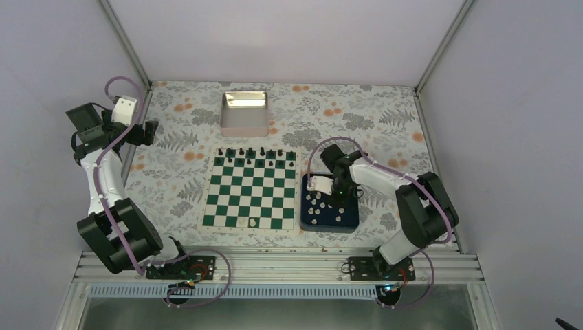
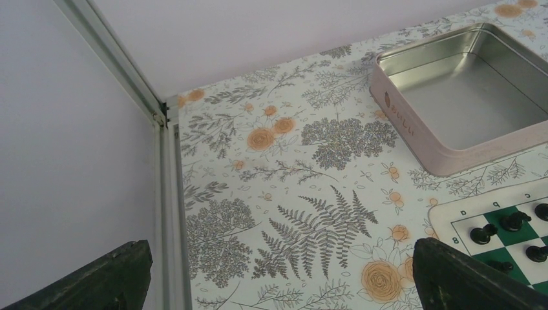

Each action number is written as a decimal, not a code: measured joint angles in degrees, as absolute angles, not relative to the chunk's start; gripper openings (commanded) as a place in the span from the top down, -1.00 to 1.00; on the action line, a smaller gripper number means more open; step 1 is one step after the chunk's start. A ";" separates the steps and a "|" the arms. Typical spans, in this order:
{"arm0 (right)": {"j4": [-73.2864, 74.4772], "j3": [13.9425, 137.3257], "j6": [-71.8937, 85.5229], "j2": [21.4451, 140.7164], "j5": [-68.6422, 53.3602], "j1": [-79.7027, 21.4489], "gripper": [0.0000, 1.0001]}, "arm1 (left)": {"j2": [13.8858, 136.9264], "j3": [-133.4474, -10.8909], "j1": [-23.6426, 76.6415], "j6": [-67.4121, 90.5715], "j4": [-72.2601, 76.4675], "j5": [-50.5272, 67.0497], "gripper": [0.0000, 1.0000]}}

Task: Set up the chess pieces on the board
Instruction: Pick up the chess piece from the storage box, then place the chess piece on the chessboard.

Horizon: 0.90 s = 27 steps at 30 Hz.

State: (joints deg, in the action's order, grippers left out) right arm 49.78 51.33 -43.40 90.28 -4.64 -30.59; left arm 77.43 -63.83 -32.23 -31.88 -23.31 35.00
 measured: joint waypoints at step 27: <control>63.88 84.31 -41.85 98.35 -2.70 -51.86 0.88 | 77.41 -63.83 -32.21 -31.94 -23.97 35.09 -1.00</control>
